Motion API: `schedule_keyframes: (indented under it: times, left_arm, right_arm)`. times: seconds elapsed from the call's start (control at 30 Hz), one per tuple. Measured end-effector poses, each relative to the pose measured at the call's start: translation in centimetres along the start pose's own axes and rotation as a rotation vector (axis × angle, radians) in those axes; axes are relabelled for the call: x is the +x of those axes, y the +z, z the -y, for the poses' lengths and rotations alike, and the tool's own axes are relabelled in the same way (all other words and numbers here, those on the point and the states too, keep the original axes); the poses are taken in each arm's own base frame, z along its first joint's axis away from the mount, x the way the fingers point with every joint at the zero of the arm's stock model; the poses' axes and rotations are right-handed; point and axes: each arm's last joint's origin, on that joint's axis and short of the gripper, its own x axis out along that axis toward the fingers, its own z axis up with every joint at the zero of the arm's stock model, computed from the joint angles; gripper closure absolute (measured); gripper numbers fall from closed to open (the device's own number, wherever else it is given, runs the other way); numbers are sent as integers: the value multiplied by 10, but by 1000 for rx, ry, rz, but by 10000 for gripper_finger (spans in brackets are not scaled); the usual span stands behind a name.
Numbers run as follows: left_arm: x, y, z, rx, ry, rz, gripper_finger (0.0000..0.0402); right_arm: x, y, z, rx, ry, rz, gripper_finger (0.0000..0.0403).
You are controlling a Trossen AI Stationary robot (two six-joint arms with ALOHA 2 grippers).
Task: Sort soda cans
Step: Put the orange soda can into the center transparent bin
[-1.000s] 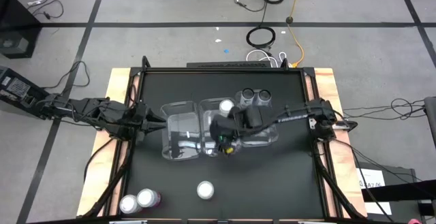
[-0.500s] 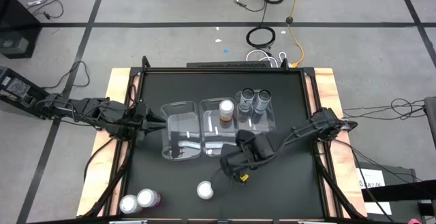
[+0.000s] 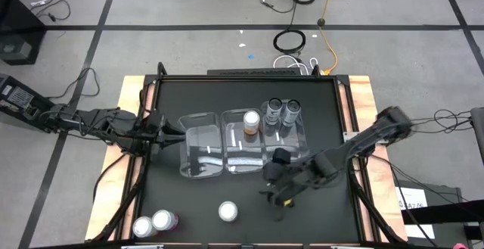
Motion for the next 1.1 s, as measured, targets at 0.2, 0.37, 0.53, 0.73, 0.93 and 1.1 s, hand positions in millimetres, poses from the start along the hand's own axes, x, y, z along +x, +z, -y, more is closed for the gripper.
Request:
schedule_keyframes:
  times: [0.2,0.37,0.53,0.73,0.93,1.1]
  left_arm:
    - [4,1,2,-53,-43,-15,285]
    - [16,3,6,-104,-52,-16,285]
    - [33,8,11,-109,-61,9,278]
    - [53,10,14,-94,-15,31,211]
    - [71,13,16,8,35,85,120]
    - [78,16,19,31,25,120,84]
  right_arm:
    - [-12,-37,28,71,126,171,14]
    - [-16,-60,46,98,164,216,14]
    - [-24,-67,49,87,210,210,14]
    - [-31,-67,47,71,242,216,14]
    - [-33,-69,44,102,262,212,14]
    - [-35,-72,40,123,278,204,14]
